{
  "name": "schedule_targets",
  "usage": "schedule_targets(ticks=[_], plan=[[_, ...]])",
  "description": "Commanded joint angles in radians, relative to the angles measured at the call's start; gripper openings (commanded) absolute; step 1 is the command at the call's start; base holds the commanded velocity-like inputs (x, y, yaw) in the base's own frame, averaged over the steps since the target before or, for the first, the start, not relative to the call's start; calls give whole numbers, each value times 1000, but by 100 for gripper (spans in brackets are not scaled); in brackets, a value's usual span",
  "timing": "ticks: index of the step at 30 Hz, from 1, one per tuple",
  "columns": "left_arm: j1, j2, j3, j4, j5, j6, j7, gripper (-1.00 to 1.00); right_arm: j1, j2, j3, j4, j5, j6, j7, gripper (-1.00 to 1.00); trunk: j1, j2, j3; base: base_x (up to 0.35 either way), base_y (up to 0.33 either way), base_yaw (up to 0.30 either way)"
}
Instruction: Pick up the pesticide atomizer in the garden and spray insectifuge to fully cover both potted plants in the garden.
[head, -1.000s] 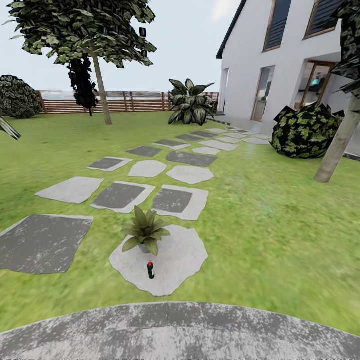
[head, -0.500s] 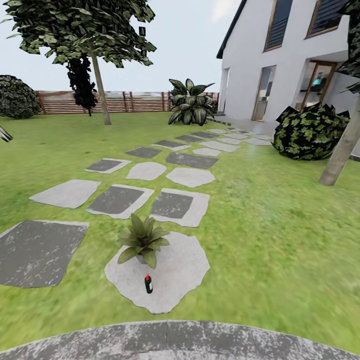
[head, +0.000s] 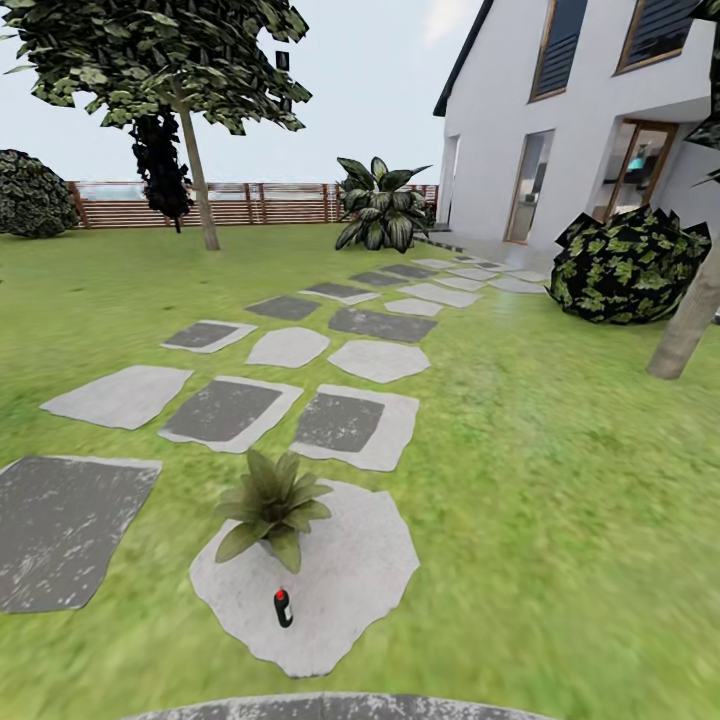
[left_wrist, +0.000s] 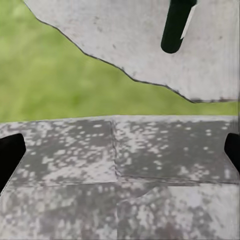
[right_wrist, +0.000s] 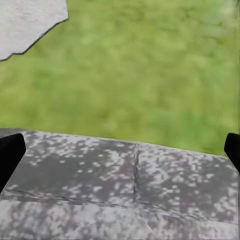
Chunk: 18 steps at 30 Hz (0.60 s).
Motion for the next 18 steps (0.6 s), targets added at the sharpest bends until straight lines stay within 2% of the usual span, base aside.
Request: schedule_targets(ticks=[1, 3, 7, 11, 12, 15, 18], plan=[[-4, 0, 1, -2, -2, -1, 0, 100, -1, 0, -1, -12, 0, -2, -1, 100, 0, 0, -1, 52, -28, 0], [-28, -2, 0, -13, -3, 9, -6, 100, -10, -1, -1, -62, 0, 2, 0, 100, 0, 0, -1, 27, -15, 0], [-152, 0, -7, -16, -3, 37, -13, 100, -53, -1, -1, -173, 2, 29, 2, 100, 0, 0, -1, 8, -5, 0], [-266, 2, -8, -12, -6, 158, -14, 100, -124, -1, -1, -262, 1, 139, 2, 100, 0, 0, -1, 1, -1, 0], [-304, 5, -8, -12, -7, 200, -14, 100, -153, -3, -2, -314, 0, 189, 4, 100, 0, 0, -1, 0, 0, 0], [-325, 11, -9, -13, -8, 219, -14, 100, -171, -7, -1, -400, 0, 219, 7, 100, 0, 0, -1, 0, 0, 0], [-324, 13, -10, -13, -7, 219, -14, 100, -175, -9, 3, -426, 3, 228, 8, 100, 0, 0, -1, 0, 0, 0]])
